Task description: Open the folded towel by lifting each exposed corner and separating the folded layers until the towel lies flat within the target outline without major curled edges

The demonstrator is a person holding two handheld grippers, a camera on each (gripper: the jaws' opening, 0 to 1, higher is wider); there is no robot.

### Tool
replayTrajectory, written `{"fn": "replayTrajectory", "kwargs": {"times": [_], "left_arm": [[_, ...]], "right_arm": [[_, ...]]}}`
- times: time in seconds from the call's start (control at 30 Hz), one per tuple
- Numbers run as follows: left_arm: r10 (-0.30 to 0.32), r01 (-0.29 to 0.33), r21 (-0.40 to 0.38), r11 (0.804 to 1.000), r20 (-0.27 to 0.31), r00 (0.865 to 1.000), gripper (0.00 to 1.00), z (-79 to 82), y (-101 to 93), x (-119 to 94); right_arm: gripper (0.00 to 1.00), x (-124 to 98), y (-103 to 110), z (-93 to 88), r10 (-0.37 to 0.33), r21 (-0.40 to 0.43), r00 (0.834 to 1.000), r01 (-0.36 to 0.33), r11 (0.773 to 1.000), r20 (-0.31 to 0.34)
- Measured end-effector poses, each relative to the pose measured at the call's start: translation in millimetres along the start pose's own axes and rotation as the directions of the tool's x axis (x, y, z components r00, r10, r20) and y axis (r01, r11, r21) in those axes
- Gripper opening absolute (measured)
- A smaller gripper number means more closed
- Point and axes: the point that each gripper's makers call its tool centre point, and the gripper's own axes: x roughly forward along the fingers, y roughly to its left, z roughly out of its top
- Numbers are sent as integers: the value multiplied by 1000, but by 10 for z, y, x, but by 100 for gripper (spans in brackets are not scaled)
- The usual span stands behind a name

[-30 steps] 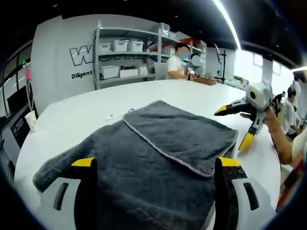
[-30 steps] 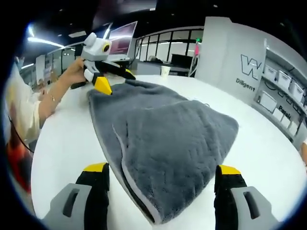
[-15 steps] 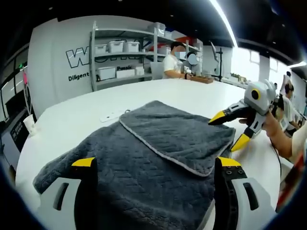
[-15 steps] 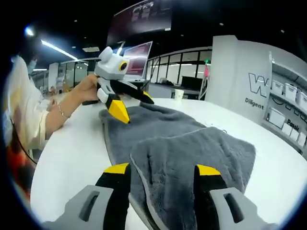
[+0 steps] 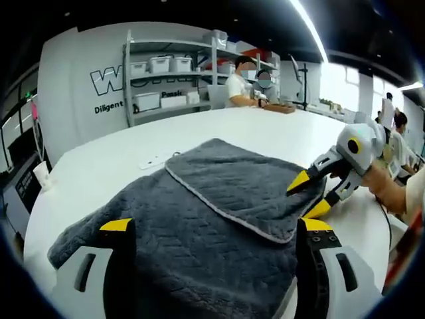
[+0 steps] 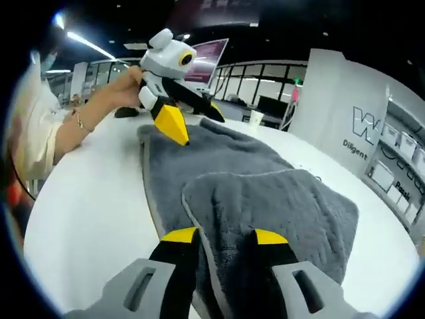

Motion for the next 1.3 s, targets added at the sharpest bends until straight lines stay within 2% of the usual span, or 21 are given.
{"fn": "replayTrajectory", "kwargs": {"times": [0.07,0.1,0.13,0.4,0.6,0.73,0.77,0.83,0.93,1.0,1.1,1.2,1.3], "left_arm": [[1,-1,5,1000,-5,1000,98,-9,-6,2],[1,-1,6,1000,-7,1000,98,-14,-10,5],[1,-1,8,1000,-9,1000,98,-16,-16,7],[0,0,13,1000,-15,1000,98,-34,-29,10],[0,0,15,1000,-20,1000,97,-36,-22,8],[4,-4,15,1000,-23,1000,97,-38,-1,6],[6,-5,15,1000,-24,1000,97,-41,3,7],[9,-8,16,1000,-32,999,97,-56,9,9],[10,-9,18,1000,-41,999,97,-81,-17,10],[9,-8,18,1000,-41,999,97,-84,-30,13],[5,-4,20,1000,-44,999,97,-92,-55,18],[4,-3,21,1000,-46,999,97,-98,-62,17],[6,-5,19,1000,-47,999,97,-106,-61,17]], "right_arm": [[9,4,7,7,4,4,1000,-4,1000,12],[6,-7,-57,9,-31,-35,999,32,999,10],[4,-8,-46,6,-27,-36,1000,27,999,7],[0,-122,-151,84,-54,18,996,53,998,68],[0,-311,-430,144,-164,99,979,152,983,119],[0,-446,-637,86,-236,159,965,217,963,111],[1,-487,-700,26,-244,203,965,221,954,94],[1,-568,-815,-15,-272,272,956,234,933,107],[1,-720,-1015,-124,-329,367,939,273,889,99],[1,-785,-1089,-199,-351,387,933,298,873,74],[1,-908,-1225,-294,-404,427,913,347,835,50],[1,-1014,-1331,-426,-456,448,890,409,795,-5],[1,-1078,-1391,-526,-480,462,876,443,768,-41]]}}
